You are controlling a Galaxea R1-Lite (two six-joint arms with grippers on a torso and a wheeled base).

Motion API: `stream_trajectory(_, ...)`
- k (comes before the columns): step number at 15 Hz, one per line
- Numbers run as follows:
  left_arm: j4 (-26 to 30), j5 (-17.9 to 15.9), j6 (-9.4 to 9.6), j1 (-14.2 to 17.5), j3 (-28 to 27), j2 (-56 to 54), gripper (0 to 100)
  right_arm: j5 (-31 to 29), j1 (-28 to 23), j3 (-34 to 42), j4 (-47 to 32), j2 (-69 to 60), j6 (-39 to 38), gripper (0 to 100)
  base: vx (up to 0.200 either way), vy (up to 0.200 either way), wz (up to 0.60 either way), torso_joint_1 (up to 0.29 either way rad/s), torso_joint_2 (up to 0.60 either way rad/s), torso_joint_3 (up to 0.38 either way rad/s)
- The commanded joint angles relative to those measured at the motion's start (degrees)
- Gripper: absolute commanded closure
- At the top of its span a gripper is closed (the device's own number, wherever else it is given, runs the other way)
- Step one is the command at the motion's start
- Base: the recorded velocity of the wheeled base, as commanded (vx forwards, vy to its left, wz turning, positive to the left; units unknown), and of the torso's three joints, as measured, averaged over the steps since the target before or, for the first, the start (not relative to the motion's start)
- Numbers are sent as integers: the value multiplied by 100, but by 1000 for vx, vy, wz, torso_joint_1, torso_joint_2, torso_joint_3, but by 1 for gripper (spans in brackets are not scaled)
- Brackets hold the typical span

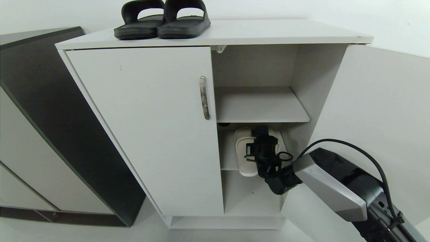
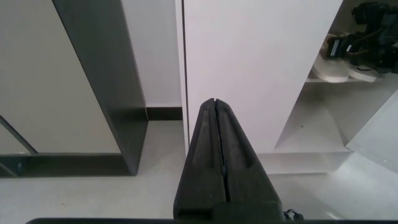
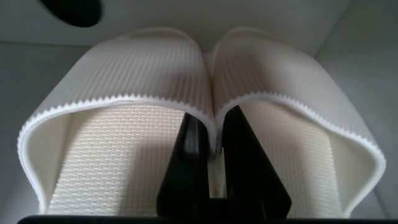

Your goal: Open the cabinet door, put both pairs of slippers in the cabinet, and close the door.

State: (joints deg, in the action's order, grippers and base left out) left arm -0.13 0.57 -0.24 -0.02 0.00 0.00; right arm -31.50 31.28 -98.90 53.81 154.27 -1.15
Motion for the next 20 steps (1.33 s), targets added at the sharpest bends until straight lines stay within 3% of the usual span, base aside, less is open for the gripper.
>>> stream_trajectory(1, -4, 4, -2, -6, 0, 9, 100, 4, 10, -33, -11, 24, 0, 100, 0, 0, 0, 0, 0, 0)
stream_trajectory(12, 5, 13, -2, 2, 0, 9, 100, 4, 1, -121, -46, 182, 0, 100, 0, 0, 0, 0, 0, 0)
stream_trajectory(13, -4, 13, -2, -6, 0, 9, 100, 4, 1, -112, -46, 191, 0, 0, 0, 0, 0, 0, 0, 0)
stream_trajectory(16, -4, 13, -2, -6, 0, 9, 100, -14, 27, 161, -2, 15, 0, 0, 0, 0, 0, 0, 0, 0)
stream_trajectory(20, -4, 13, -2, -6, 0, 9, 100, -49, 194, 1523, 508, -723, 9, 0, 0, 0, 0, 0, 0, 0)
